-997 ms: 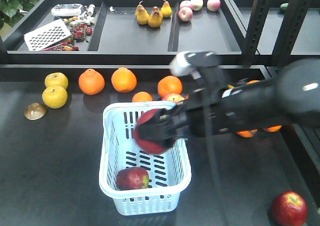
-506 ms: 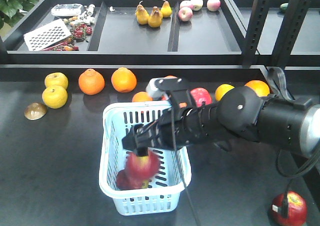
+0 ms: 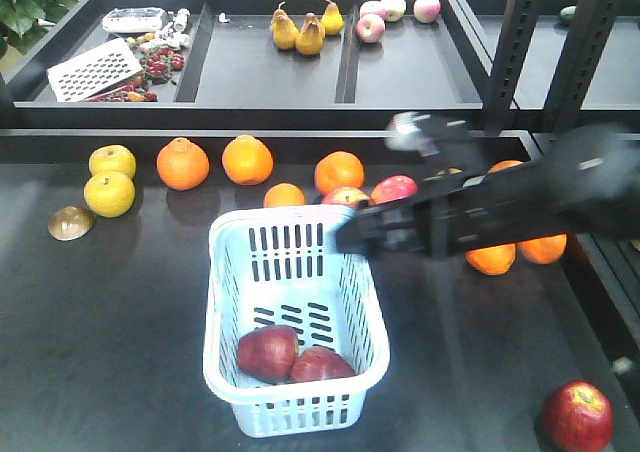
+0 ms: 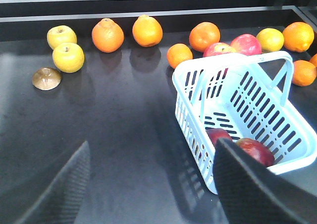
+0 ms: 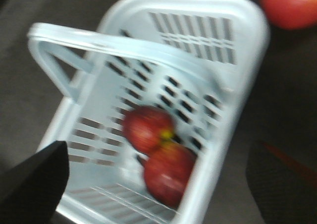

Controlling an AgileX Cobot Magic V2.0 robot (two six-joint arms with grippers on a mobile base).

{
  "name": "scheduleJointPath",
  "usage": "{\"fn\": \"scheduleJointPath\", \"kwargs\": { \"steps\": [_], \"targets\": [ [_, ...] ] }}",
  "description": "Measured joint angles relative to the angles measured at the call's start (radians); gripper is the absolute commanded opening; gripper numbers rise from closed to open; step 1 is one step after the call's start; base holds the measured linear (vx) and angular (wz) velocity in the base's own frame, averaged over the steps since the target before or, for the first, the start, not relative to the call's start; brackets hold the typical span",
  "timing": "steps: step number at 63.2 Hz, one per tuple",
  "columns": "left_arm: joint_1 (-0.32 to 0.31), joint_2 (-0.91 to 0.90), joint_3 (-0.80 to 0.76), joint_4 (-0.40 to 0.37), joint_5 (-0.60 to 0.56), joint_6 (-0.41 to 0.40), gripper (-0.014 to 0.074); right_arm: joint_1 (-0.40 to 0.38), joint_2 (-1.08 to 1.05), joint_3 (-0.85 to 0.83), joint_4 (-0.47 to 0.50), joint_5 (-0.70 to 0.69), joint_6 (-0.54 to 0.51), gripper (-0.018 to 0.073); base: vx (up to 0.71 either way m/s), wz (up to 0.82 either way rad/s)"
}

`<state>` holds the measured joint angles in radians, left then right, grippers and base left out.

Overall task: Pick three apples into basket with both arms
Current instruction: 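Reach the right gripper to the red apple nearest the robot and grasp it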

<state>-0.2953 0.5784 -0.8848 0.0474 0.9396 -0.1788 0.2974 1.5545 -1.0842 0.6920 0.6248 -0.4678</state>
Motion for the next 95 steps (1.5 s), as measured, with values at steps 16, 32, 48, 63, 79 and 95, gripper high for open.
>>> {"fn": "scheduleJointPath", "kwargs": {
  "steps": [16, 32, 48, 63, 79, 95],
  "targets": [
    [0.000, 0.000, 0.000, 0.000, 0.000, 0.000, 0.0502, -0.258, -0.016, 0.030, -0.500, 0.205, 0.286, 0.0631, 0.00, 0.00],
    [0.000, 0.000, 0.000, 0.000, 0.000, 0.000, 0.0502, -0.380, -0.016, 0.221, -0.769, 0.131, 0.515, 0.0613, 0.00, 0.00],
    [0.000, 0.000, 0.000, 0.000, 0.000, 0.000, 0.0502, -0.399, -0.015, 0.309, -0.774, 0.047, 0.545, 0.0612, 0.00, 0.00],
    [0.000, 0.000, 0.000, 0.000, 0.000, 0.000, 0.0502, -0.399, 0.081, 0.309, -0.758, 0.033, 0.543, 0.0606, 0.00, 0.00],
    [0.000, 0.000, 0.000, 0.000, 0.000, 0.000, 0.0502, -0.399, 0.204, 0.309, -0.730, -0.007, 0.527, 0.0596, 0.00, 0.00],
    [0.000, 0.000, 0.000, 0.000, 0.000, 0.000, 0.0502, -0.399, 0.303, 0.309, -0.717, -0.019, 0.508, 0.0542, 0.00, 0.00]
  ]
}}
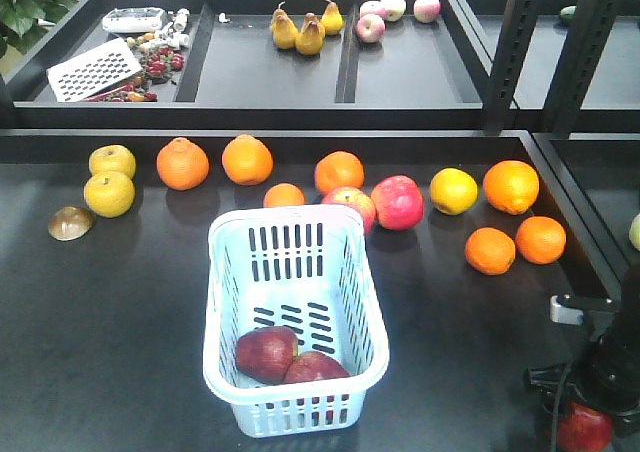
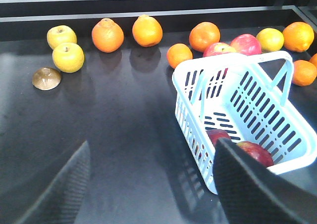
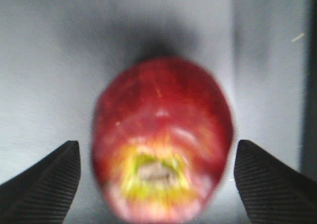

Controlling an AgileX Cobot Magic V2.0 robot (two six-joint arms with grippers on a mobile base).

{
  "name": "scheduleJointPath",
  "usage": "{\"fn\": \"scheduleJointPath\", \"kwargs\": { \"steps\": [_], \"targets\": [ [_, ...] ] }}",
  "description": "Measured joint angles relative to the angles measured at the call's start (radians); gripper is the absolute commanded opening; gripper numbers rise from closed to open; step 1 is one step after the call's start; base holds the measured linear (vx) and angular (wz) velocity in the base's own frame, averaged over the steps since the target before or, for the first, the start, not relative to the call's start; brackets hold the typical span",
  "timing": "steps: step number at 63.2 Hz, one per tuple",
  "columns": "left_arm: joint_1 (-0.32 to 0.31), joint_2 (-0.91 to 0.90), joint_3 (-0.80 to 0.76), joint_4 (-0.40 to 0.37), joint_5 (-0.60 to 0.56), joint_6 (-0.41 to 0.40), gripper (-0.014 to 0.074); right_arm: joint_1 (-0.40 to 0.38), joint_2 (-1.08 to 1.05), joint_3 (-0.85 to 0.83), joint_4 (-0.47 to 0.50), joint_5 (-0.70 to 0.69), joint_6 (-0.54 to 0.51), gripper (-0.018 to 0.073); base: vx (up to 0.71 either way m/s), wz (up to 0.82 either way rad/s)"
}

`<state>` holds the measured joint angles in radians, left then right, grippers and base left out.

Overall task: Pick three apples into basket with both arms
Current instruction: 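Reach the right gripper to the red apple nearest the robot and grasp it, then lift the third apple over the basket and release it inside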

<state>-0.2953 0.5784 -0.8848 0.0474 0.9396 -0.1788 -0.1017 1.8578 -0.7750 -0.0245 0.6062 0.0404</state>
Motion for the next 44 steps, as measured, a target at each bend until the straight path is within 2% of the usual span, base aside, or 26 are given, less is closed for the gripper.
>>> {"fn": "scheduleJointPath", "kwargs": {
  "steps": [13, 22, 34, 44],
  "targets": [
    [0.000, 0.000, 0.000, 0.000, 0.000, 0.000, 0.0502, 0.000, 0.005, -0.001, 0.000, 0.001, 0.000, 0.0332, 0.00, 0.00],
    [0.000, 0.000, 0.000, 0.000, 0.000, 0.000, 0.0502, 0.000, -0.025, -0.001, 0.031, 0.029, -0.001, 0.0229, 0.00, 0.00],
    [0.000, 0.000, 0.000, 0.000, 0.000, 0.000, 0.0502, 0.040, -0.215, 0.000, 0.067, 0.036, -0.008, 0.0221, 0.00, 0.00],
    [0.000, 0.000, 0.000, 0.000, 0.000, 0.000, 0.0502, 0.192, -0.443, 0.000, 0.098, 0.075, -0.013, 0.0226, 0.00, 0.00]
  ]
}}
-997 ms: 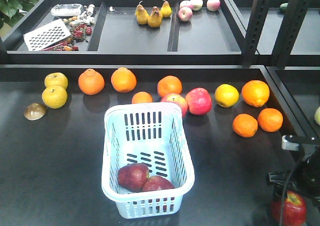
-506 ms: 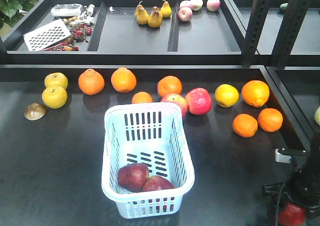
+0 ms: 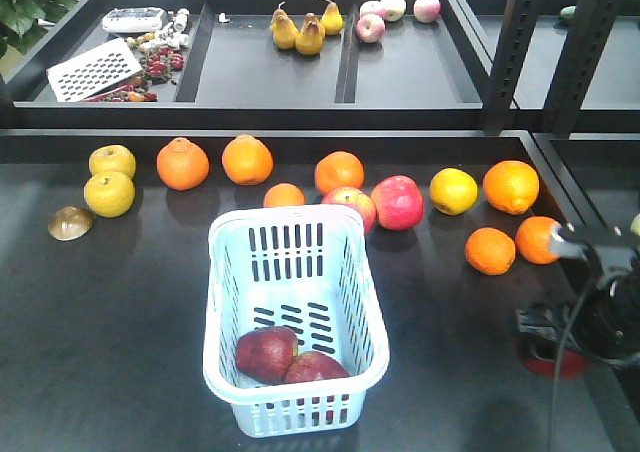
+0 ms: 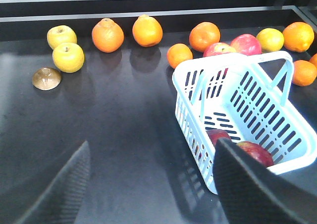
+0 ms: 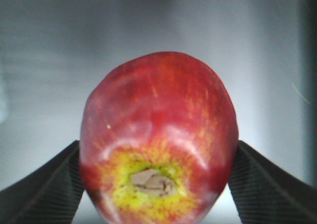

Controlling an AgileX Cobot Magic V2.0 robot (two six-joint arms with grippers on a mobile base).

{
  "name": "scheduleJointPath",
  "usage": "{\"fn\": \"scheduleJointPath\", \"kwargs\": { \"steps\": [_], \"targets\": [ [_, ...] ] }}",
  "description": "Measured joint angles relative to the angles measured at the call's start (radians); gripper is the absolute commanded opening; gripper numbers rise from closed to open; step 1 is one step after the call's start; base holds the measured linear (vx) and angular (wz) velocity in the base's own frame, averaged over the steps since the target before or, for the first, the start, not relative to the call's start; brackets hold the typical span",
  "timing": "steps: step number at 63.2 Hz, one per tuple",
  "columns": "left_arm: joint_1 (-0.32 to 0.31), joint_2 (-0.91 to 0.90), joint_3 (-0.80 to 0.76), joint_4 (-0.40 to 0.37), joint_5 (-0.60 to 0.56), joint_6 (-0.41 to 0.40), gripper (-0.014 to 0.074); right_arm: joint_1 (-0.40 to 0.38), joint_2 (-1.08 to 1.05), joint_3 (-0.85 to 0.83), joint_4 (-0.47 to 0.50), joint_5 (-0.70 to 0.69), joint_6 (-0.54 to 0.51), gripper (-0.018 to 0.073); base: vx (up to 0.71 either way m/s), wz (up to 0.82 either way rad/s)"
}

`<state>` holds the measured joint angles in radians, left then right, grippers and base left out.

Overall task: Pick three apples into basket with both arms
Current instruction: 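Lift the third apple over the basket and release it inside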

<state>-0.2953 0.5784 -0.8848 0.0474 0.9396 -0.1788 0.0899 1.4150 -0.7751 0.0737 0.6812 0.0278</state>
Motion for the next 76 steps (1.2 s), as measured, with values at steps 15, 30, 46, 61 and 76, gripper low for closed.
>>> {"fn": "scheduleJointPath", "kwargs": {
  "steps": [15, 30, 46, 61, 76],
  "targets": [
    [0.000, 0.000, 0.000, 0.000, 0.000, 0.000, 0.0502, 0.355, -0.229, 0.005, 0.100, -0.029, -0.009, 0.0226, 0.00, 0.00],
    [0.000, 0.000, 0.000, 0.000, 0.000, 0.000, 0.0502, 0.569, -0.149, -0.073, 0.115, -0.160, -0.007, 0.0254, 0.00, 0.00],
    [0.000, 0.000, 0.000, 0.000, 0.000, 0.000, 0.0502, 0.581, 0.132, -0.270, 0.112, -0.168, -0.007, 0.0483, 0.00, 0.00],
    [0.000, 0.000, 0.000, 0.000, 0.000, 0.000, 0.0502, 0.581, 0.227, -0.378, 0.106, -0.086, -0.006, 0.0702, 0.00, 0.00],
    [0.000, 0.000, 0.000, 0.000, 0.000, 0.000, 0.0502, 0.528, 0.156, -0.384, 0.098, -0.030, -0.003, 0.0691, 0.00, 0.00]
  ]
}}
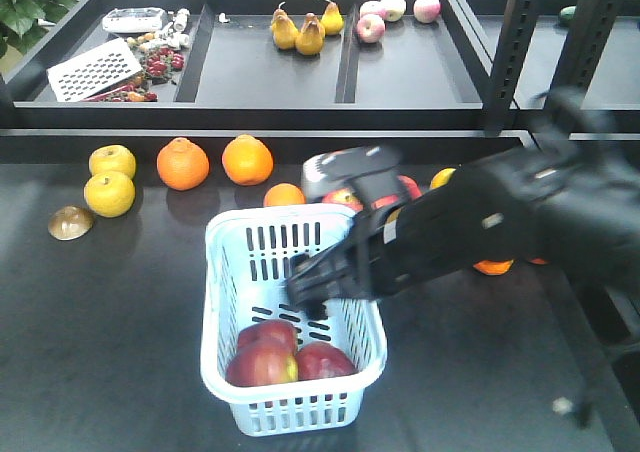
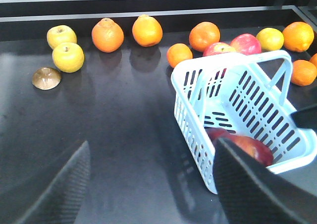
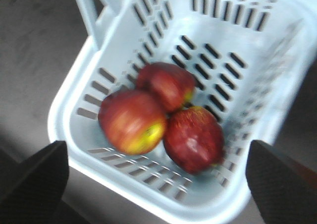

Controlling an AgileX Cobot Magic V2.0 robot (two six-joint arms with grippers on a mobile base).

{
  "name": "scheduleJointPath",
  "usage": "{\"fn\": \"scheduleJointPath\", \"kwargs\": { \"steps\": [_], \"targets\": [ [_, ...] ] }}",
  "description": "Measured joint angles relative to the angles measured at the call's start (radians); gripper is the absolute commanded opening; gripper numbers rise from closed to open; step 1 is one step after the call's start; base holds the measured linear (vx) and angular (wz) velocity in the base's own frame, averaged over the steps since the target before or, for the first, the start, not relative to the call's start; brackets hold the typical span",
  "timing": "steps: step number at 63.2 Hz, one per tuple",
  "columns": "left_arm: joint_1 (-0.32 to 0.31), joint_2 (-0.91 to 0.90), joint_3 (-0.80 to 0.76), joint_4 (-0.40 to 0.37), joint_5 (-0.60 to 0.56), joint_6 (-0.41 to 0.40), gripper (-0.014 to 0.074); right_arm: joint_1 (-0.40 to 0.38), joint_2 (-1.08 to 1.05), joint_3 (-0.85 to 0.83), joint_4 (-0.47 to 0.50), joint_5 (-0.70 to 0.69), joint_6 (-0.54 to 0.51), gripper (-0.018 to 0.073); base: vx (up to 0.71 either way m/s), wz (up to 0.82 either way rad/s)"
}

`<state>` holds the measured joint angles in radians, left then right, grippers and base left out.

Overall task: Pick three apples into basket with both arms
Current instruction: 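Lift the third apple over the basket and release it inside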

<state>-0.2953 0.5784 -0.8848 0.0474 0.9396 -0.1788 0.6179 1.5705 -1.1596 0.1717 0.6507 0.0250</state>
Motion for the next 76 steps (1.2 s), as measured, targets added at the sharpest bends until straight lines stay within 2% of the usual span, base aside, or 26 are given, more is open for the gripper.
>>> {"fn": "scheduleJointPath", "kwargs": {
  "steps": [5, 18, 28, 38, 49, 76],
  "targets": [
    [0.000, 0.000, 0.000, 0.000, 0.000, 0.000, 0.0502, -0.049, -0.042, -0.001, -0.028, 0.065, 0.000, 0.0673, 0.00, 0.00],
    [0.000, 0.000, 0.000, 0.000, 0.000, 0.000, 0.0502, -0.243, -0.205, -0.001, -0.111, 0.237, 0.000, 0.0632, 0.00, 0.00],
    [0.000, 0.000, 0.000, 0.000, 0.000, 0.000, 0.0502, -0.389, -0.350, -0.001, -0.125, 0.342, -0.015, 0.0625, 0.00, 0.00],
    [0.000, 0.000, 0.000, 0.000, 0.000, 0.000, 0.0502, -0.478, -0.450, -0.001, -0.126, 0.418, -0.039, 0.0616, 0.00, 0.00],
    [0.000, 0.000, 0.000, 0.000, 0.000, 0.000, 0.0502, -0.507, -0.529, -0.001, -0.133, 0.474, -0.045, 0.0609, 0.00, 0.00],
    [0.000, 0.000, 0.000, 0.000, 0.000, 0.000, 0.0502, -0.507, -0.618, -0.001, -0.137, 0.472, -0.055, 0.0594, 0.00, 0.00]
  ]
}}
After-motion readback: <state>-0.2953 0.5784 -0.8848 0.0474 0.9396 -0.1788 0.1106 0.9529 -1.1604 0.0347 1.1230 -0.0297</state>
